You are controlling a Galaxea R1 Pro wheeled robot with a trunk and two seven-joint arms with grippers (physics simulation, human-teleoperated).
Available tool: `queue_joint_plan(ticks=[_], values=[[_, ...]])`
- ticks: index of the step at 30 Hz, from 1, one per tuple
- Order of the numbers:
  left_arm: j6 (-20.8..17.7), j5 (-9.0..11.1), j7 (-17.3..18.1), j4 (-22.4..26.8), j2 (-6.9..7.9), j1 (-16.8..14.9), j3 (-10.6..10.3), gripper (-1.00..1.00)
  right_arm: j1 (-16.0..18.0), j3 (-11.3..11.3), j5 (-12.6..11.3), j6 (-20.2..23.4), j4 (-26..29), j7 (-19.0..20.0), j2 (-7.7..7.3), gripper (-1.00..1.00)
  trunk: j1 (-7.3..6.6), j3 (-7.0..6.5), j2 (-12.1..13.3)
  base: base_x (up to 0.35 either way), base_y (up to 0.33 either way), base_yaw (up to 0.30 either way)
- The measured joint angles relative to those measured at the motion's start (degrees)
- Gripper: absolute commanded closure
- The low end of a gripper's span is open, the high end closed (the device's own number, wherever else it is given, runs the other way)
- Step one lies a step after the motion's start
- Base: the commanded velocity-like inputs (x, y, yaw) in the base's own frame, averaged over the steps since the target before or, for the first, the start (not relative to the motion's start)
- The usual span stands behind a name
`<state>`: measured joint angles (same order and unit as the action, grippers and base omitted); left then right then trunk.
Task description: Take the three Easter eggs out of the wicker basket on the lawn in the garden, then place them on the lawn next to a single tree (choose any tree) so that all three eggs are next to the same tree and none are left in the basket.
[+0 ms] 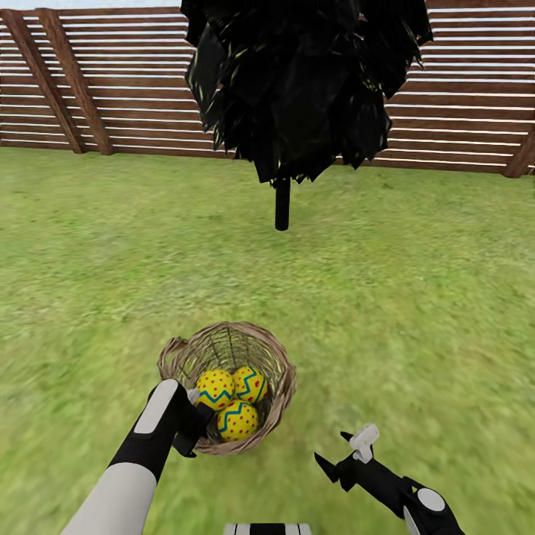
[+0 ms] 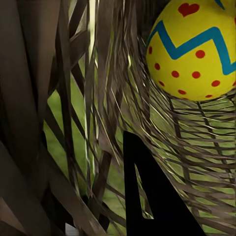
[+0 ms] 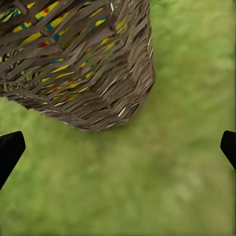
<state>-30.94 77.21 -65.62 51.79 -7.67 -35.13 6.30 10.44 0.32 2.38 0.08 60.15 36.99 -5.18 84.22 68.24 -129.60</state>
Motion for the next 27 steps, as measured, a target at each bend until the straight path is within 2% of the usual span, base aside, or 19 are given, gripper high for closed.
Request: queue_joint_plan(ticks=[9, 12, 18, 19, 21, 22, 27], values=[[0.0, -0.2, -0.4, 0.0, 0.15, 0.0, 0.0, 1.00, 0.0, 0.0, 0.1, 0.0, -0.2, -0.1, 0.06, -1.00, -1.98, -2.22, 3.6, 0.000, 0.000, 0.000], [-0.1, 0.0, -0.9, 0.0, 0.28, 0.0, 0.1, 1.00, 0.0, 0.0, 0.1, 0.0, -0.2, -1.6, 0.14, -1.00, -2.63, -2.84, 4.8, 0.000, 0.000, 0.000], [-0.2, 0.0, -4.7, 0.1, -0.09, 0.0, 0.2, 1.00, 0.0, 0.0, 0.1, 0.1, -0.3, -2.0, 0.18, -1.00, -3.95, -3.92, 7.2, 0.000, 0.000, 0.000], [-0.2, 0.5, -5.2, 0.2, -0.14, 0.0, 0.2, 1.00, 0.0, 0.0, 0.1, 0.1, -0.3, -2.1, 0.18, -1.00, -4.17, -4.10, 7.6, 0.000, 0.000, 0.000], [0.0, 3.4, -5.8, 0.2, -0.05, 0.0, 0.0, 1.00, 0.0, 0.0, 0.1, 0.1, -0.3, -2.1, 0.18, -1.00, -4.61, -4.46, 8.4, 0.000, 0.000, 0.000], [-0.2, 3.9, -6.9, 0.2, -0.07, 0.0, 0.0, 1.00, 0.0, 0.0, 0.1, 0.1, -0.2, -2.1, 0.18, -1.00, -4.83, -4.64, 8.8, 0.000, 0.000, 0.000], [-0.1, 4.6, -7.7, 0.4, -0.10, 0.0, -0.1, 1.00, 0.0, 0.0, 0.1, 0.1, -0.1, -2.1, 0.18, -1.00, -5.93, -5.67, 10.8, 0.000, 0.000, 0.000]])
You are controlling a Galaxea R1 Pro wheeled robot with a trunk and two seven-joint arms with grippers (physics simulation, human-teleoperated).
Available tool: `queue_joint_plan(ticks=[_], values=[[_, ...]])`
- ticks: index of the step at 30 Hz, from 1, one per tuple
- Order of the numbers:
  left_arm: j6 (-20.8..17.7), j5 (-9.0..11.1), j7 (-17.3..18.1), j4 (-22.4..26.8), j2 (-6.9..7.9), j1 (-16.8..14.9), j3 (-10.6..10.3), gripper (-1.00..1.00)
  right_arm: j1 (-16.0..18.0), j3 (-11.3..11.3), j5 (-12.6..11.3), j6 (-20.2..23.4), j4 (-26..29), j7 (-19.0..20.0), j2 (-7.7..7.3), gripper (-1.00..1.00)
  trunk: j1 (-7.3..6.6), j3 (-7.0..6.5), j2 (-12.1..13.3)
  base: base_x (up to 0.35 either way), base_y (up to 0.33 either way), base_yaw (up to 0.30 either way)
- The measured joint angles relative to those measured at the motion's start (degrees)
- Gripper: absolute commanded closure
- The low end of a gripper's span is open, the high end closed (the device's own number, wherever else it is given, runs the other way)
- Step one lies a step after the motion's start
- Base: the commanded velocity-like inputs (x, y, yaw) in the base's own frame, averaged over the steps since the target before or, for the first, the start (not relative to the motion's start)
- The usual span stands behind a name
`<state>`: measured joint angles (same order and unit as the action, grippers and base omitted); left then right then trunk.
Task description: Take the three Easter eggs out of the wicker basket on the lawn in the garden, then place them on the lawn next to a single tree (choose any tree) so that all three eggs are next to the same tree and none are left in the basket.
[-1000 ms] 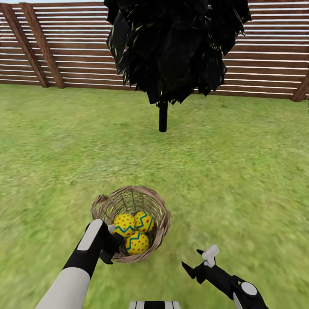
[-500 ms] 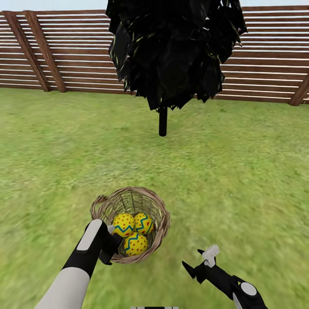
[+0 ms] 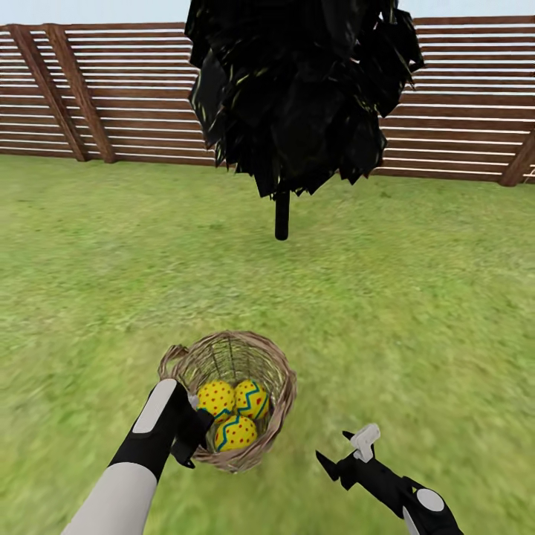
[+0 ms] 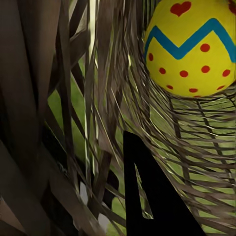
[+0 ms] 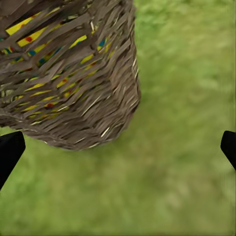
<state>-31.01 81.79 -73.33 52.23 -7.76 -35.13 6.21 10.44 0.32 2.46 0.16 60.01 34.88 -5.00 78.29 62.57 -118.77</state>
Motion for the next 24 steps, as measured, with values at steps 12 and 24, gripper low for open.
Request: queue_joint_plan(ticks=[12, 24], values=[[0.1, 0.0, -2.6, -0.3, -0.02, 0.0, -0.1, 1.00, 0.0, 0.0, 0.0, 2.6, 0.0, -2.4, 0.10, -1.00, -2.64, -3.24, 4.8, 0.000, 0.000, 0.000], [0.2, -0.1, -2.3, -0.9, 0.22, 0.0, -0.2, 1.00, 0.0, -0.1, 0.0, 2.6, 0.0, -2.4, 0.24, -1.00, -5.27, -6.40, 9.6, 0.000, 0.000, 0.000]])
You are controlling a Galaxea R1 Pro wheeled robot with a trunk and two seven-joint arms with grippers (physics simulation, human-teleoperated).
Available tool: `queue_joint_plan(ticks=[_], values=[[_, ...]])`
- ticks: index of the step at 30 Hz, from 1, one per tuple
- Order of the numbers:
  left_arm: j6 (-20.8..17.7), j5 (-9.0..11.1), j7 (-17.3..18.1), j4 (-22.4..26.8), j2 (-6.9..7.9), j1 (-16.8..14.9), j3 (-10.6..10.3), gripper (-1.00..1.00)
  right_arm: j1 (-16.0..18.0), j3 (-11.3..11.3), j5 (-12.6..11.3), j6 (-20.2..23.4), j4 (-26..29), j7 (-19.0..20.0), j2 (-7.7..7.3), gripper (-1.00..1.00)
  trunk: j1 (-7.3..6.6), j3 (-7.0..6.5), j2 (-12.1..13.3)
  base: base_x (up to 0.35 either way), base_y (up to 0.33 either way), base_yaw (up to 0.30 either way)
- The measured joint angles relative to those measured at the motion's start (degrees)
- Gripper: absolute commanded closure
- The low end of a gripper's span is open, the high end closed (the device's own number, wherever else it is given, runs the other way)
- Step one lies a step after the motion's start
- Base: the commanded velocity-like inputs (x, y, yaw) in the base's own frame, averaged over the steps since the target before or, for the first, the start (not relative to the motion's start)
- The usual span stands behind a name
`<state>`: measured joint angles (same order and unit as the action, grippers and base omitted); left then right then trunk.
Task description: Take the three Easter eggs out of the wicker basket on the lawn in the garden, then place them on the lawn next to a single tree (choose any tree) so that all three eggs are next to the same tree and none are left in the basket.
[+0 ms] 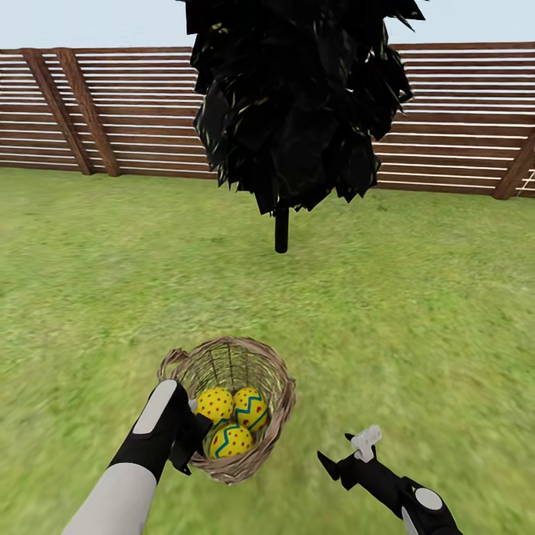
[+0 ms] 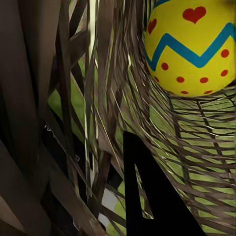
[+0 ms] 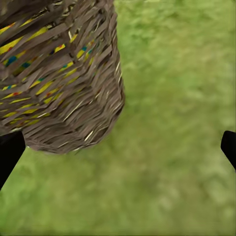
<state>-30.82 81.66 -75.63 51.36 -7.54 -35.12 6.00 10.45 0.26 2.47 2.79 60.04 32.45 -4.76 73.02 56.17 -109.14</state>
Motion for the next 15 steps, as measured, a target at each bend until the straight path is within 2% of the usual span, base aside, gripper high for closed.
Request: queue_joint_plan(ticks=[8, 11, 15], values=[[0.0, 0.0, 0.1, 0.0, -0.46, 0.0, -0.2, 1.00, 0.0, -0.2, 0.2, 0.1, -0.2, -1.9, 0.11, -1.00, -1.76, -1.91, 3.2, 0.000, 0.000, 0.000], [0.0, 0.1, 0.5, 0.0, -0.65, 0.0, -1.2, 1.00, 0.0, -0.3, 0.2, 0.1, -0.2, -3.1, 0.12, -1.00, -2.42, -2.73, 4.4, 0.000, 0.000, 0.000], [0.0, 0.1, 0.6, 0.0, -0.64, 0.0, -1.4, 1.00, 0.0, -0.4, 0.2, 0.1, -0.2, -4.1, 0.12, -1.00, -3.30, -3.81, 6.0, 0.000, 0.000, 0.000]])
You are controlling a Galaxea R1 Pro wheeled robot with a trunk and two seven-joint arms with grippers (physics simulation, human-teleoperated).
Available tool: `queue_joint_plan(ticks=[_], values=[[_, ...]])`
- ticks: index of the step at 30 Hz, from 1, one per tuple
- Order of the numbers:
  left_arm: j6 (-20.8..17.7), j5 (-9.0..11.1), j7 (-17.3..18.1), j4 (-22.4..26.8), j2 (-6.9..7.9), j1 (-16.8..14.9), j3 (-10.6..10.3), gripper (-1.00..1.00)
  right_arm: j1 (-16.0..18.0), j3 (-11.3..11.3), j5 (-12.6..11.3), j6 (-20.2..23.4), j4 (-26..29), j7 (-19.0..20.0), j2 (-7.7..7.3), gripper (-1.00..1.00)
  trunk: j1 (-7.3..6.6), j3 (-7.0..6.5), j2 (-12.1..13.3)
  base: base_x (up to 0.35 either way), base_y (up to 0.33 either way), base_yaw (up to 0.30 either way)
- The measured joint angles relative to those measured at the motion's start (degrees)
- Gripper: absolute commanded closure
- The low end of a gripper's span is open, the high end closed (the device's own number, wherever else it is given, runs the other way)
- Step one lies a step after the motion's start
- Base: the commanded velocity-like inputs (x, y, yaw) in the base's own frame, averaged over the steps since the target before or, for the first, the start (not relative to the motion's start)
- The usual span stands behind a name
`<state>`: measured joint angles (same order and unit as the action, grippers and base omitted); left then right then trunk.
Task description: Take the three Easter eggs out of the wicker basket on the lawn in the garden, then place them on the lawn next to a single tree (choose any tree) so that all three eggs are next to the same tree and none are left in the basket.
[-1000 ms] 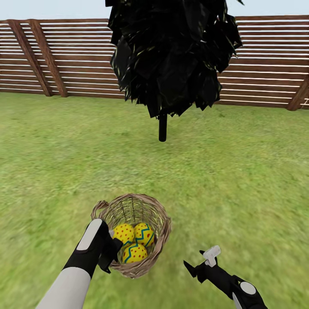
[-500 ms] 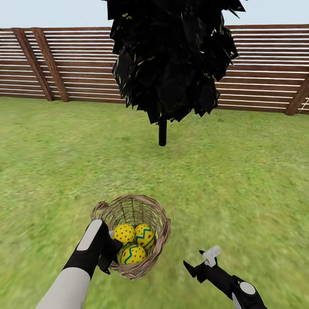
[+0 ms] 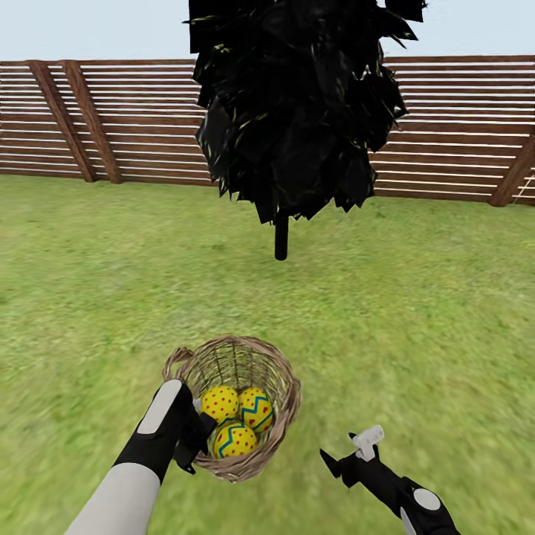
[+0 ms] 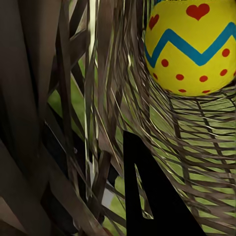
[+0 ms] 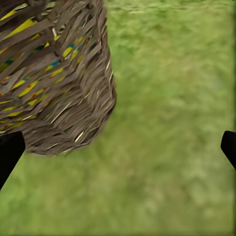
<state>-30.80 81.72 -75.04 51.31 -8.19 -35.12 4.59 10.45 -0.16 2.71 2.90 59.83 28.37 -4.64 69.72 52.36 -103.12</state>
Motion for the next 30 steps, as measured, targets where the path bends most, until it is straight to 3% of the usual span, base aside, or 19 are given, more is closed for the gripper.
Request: queue_joint_plan(ticks=[7, 15, 20, 24, 30], values=[[0.5, 0.0, 0.2, 0.0, -0.07, 0.0, -0.8, 1.00, 0.0, 0.0, 0.0, 0.0, 0.2, 0.0, 0.00, -1.00, -1.54, -1.88, 2.8, 0.000, 0.000, 0.000], [0.7, 0.2, 0.2, -0.2, -1.46, 0.1, -1.7, 1.00, 0.0, -0.2, -0.1, -0.2, 0.4, -2.3, 0.15, -1.00, -3.30, -3.45, 6.0, 0.000, 0.000, 0.000], [0.8, -0.1, 0.1, -0.2, -1.52, 0.1, -1.8, 1.00, 0.0, -0.2, -0.1, -0.2, 0.2, -2.5, 0.18, -1.00, -4.39, -4.77, 8.0, 0.000, 0.000, 0.000], [3.3, -0.5, -0.6, -0.4, -1.40, 0.1, -1.7, 1.00, 0.0, 0.0, -0.1, -0.2, 0.1, -2.6, 0.18, -1.00, -5.27, -5.70, 9.6, 0.000, 0.000, 0.000], [3.3, -0.4, -0.7, -0.3, -1.00, 0.1, -1.7, 1.00, 0.0, -0.3, -0.1, -0.3, -2.7, -8.5, 0.36, -1.00, -6.59, -7.16, 12.0, 0.000, 0.000, 0.000]])
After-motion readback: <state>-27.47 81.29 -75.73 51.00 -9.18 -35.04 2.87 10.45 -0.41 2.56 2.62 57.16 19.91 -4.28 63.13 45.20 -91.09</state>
